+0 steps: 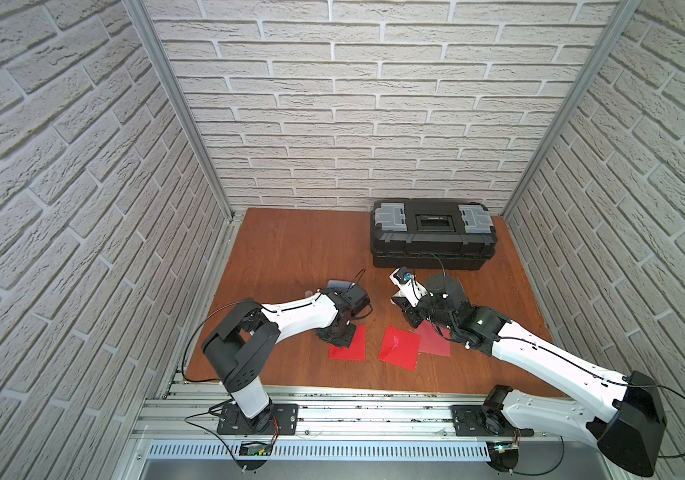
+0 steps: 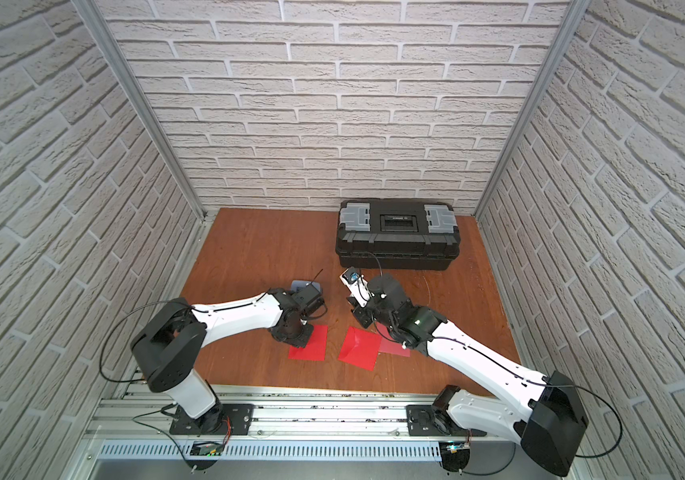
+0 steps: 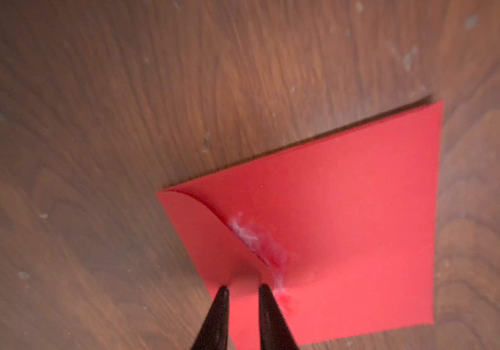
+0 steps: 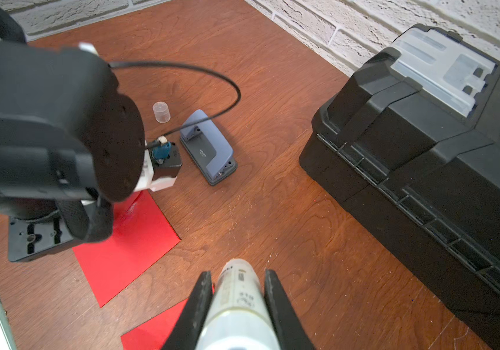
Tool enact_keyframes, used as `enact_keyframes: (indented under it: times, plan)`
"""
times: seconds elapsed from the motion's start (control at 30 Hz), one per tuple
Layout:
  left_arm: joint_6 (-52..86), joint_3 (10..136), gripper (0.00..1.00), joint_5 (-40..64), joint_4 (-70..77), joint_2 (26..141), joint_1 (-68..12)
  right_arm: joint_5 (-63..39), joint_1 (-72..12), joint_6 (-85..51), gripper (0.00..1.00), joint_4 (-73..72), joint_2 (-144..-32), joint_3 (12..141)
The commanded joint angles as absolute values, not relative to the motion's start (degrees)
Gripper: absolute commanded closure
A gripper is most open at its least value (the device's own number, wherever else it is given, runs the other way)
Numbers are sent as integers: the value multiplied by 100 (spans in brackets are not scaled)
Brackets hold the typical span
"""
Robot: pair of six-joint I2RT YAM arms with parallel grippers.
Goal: Seal the envelope with a glue stick
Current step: Seal the envelope at the center of the board.
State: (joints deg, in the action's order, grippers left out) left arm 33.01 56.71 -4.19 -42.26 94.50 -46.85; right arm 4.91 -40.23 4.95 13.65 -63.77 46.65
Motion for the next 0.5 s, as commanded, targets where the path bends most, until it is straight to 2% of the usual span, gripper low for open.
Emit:
enact_keyframes:
  times: [0.0, 0.47]
  plan:
    - [3288, 5568, 78, -184, -3827, 9035, -4489, 482, -3999, 531, 97, 1231, -6423, 4814]
    - [3125, 5400, 80, -74, -3640, 9507, -4349, 497, -3999, 510, 97, 1240, -6445, 4851]
